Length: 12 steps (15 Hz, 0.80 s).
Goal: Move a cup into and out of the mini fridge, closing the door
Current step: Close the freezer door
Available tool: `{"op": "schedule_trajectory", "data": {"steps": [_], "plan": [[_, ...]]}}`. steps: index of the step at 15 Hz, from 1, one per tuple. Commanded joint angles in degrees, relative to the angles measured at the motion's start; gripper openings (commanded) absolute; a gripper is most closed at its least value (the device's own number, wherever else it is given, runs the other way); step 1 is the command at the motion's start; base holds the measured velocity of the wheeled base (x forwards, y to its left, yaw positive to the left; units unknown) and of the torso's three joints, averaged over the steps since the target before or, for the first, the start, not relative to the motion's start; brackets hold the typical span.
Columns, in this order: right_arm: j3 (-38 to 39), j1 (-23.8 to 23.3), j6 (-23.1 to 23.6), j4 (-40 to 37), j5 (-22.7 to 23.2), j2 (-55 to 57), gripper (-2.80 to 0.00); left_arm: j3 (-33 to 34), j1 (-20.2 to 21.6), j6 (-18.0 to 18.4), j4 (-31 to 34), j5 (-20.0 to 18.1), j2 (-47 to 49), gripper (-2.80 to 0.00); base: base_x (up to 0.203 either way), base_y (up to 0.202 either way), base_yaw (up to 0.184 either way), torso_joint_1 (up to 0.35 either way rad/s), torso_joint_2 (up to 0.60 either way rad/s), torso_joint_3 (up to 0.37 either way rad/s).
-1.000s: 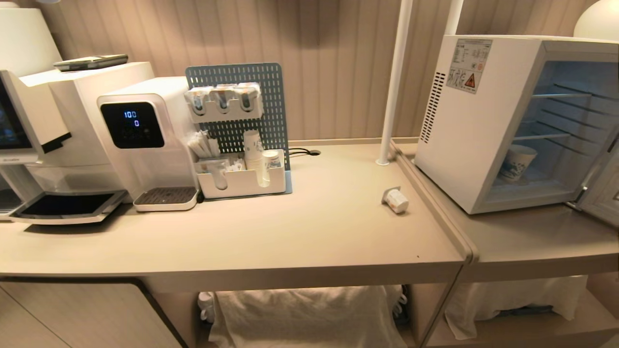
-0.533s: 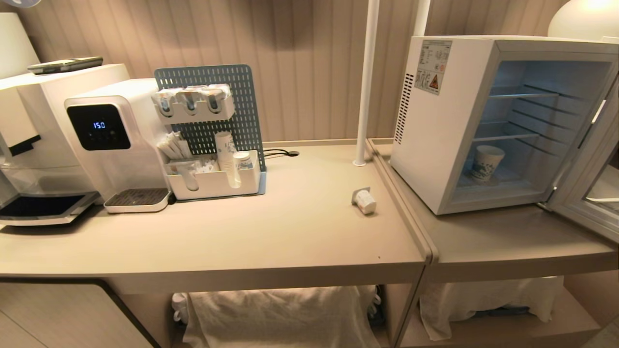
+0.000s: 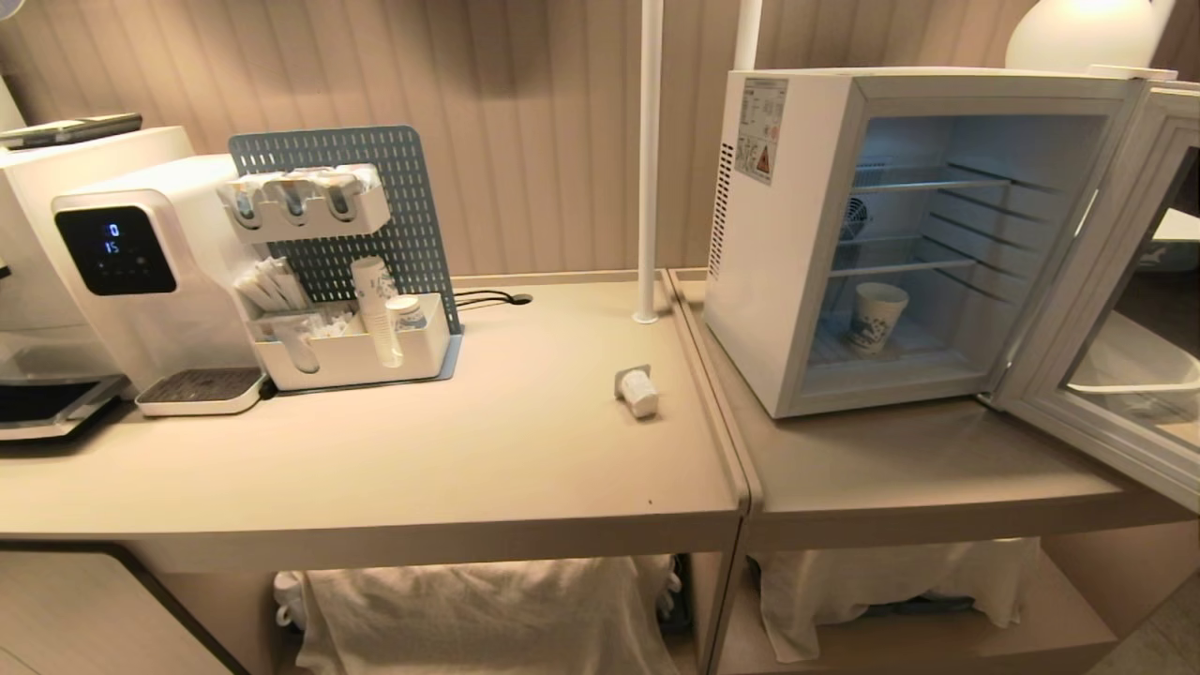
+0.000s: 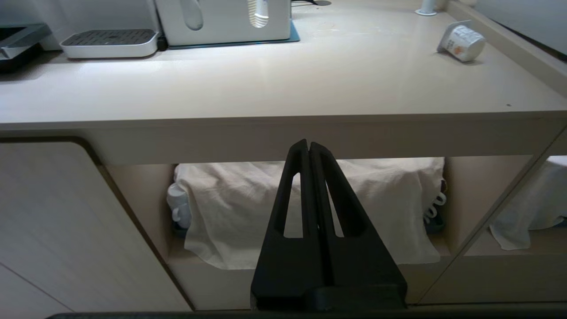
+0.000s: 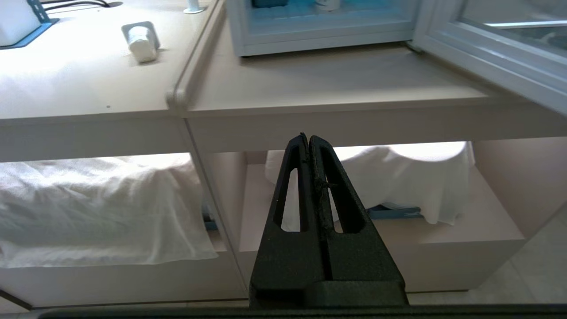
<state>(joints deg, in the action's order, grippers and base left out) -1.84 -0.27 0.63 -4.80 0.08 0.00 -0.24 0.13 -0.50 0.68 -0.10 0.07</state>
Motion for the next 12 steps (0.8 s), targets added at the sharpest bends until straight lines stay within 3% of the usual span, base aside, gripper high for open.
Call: {"op": "schedule_trajectory", "data": {"steps": [1,12], "plan": [[0.00,0.00,-0.02,-0.03,0.00,0.09,-2.80,-0.02,0.04,0.00,0.02,0.01,0.02,-2.80,0.000,-0.195,0.002,0.001,0.00,0.004],[0.00,0.00,-0.02,-0.03,0.00,0.09,-2.80,-0.07,0.04,0.06,0.02,0.01,0.01,-2.80,0.000,-0.195,-0.001,0.001,0.00,0.000]]}}
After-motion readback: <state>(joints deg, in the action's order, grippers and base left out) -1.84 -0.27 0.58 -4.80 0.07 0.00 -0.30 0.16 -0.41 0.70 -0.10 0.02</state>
